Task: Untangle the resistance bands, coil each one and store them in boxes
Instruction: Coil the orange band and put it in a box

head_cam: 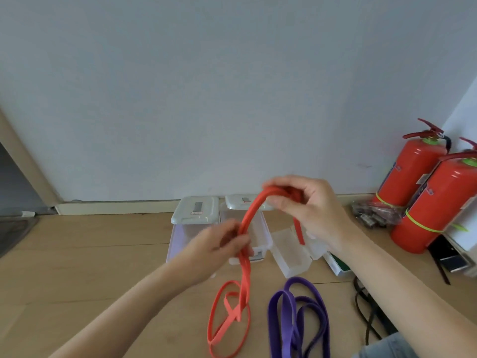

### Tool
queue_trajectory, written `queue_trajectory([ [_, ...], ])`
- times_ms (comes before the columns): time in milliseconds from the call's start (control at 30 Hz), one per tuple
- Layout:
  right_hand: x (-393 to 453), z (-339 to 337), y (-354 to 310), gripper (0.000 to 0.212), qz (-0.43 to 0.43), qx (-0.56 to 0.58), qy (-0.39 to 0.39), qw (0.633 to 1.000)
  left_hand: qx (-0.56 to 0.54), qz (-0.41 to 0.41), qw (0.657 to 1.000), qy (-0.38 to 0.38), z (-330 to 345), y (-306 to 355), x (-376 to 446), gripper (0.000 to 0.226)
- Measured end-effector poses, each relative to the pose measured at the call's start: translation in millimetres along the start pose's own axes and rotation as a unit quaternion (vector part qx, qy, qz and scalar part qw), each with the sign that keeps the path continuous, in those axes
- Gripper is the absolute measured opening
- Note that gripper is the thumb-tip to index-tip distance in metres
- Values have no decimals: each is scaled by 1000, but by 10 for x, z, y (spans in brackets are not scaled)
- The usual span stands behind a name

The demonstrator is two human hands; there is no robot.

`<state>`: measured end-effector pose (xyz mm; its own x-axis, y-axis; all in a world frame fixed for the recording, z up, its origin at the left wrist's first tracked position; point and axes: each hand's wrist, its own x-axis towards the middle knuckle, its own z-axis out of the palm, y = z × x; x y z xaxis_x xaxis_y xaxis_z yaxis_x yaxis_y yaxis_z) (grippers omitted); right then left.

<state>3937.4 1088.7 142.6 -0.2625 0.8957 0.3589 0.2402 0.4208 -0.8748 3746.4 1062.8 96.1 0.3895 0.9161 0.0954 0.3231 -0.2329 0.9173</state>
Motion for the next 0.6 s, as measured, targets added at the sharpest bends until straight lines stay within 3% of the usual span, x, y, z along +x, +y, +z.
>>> queue_trajectory([
  [100, 37, -63, -58, 22, -22, 69, 43, 996, -255, 54, 965, -12, -329, 324, -27, 16],
  [167, 46, -58, -80, 21, -34, 53, 6, 998, -306, 73, 949, -39, -498, 448, -40, 22],
  [267, 36, 27, 4, 35, 27, -79, -118, 989, -102, 25, 994, -28, -487, 341, 9, 22],
  [333, 3, 127, 78, 46, 64, -114, -174, 976, 25, -3, 998, -59, -377, 214, 29, 20],
  [400, -20, 219, 103, 33, 48, -122, -180, 975, 62, -17, 995, -77, -299, 119, 34, 18],
  [500, -29, 238, 81, 16, 39, -82, -139, 986, 72, -4, 997, -38, -291, 46, 37, 14],
  [600, -24, 195, 40, 13, 0, -90, -102, 991, 205, 43, 978, 4, -269, -53, 18, 24],
])
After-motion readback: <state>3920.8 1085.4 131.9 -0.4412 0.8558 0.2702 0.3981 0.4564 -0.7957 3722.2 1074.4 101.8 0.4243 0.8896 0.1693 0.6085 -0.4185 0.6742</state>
